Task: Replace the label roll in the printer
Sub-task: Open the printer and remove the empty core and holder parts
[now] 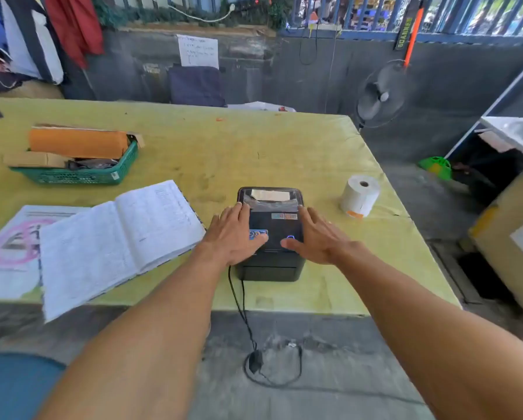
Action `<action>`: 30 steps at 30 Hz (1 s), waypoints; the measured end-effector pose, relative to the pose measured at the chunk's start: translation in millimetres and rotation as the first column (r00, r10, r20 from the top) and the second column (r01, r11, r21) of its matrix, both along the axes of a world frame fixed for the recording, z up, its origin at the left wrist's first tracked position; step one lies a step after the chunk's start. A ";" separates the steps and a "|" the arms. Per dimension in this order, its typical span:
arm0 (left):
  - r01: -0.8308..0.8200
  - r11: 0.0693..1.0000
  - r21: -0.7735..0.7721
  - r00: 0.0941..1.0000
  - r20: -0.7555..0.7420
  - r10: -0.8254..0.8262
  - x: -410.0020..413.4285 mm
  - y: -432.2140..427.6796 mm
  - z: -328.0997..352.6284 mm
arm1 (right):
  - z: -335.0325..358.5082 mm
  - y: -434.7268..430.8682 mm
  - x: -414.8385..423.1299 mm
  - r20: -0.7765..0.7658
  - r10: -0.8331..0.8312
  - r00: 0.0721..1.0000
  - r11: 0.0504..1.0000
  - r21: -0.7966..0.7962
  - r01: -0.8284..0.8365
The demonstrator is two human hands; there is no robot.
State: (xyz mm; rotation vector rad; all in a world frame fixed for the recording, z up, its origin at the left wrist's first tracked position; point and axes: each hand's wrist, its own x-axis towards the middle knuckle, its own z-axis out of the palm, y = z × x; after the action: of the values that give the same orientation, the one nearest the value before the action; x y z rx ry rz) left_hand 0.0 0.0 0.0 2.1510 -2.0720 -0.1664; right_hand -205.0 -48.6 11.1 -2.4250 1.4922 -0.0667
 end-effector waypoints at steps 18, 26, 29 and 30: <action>-0.187 0.974 0.129 0.939 -0.269 0.216 -14.2 16.6 -50.7 | -73.4 9.0 0.4 0.245 -0.174 0.954 0.971 0.205 0.125; -0.216 0.973 0.082 0.928 -0.293 0.231 -14.1 16.9 -57.8 | -82.6 4.6 0.8 0.321 -0.187 0.928 0.964 0.243 0.110; -0.213 0.975 0.064 0.933 -0.283 0.222 -12.8 17.9 -59.9 | -85.7 4.1 1.5 0.366 -0.193 0.910 0.964 0.244 0.106; -0.212 0.975 0.062 0.933 -0.282 0.221 -12.2 18.2 -60.4 | -86.6 3.8 1.7 0.373 -0.197 0.906 0.964 0.240 0.111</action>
State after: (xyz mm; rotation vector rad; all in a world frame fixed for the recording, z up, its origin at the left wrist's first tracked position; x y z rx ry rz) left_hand -12.2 18.2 -60.4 2.2007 -1.6718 -0.4580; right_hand -203.3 -44.8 -75.5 -1.9723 1.4167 -0.3858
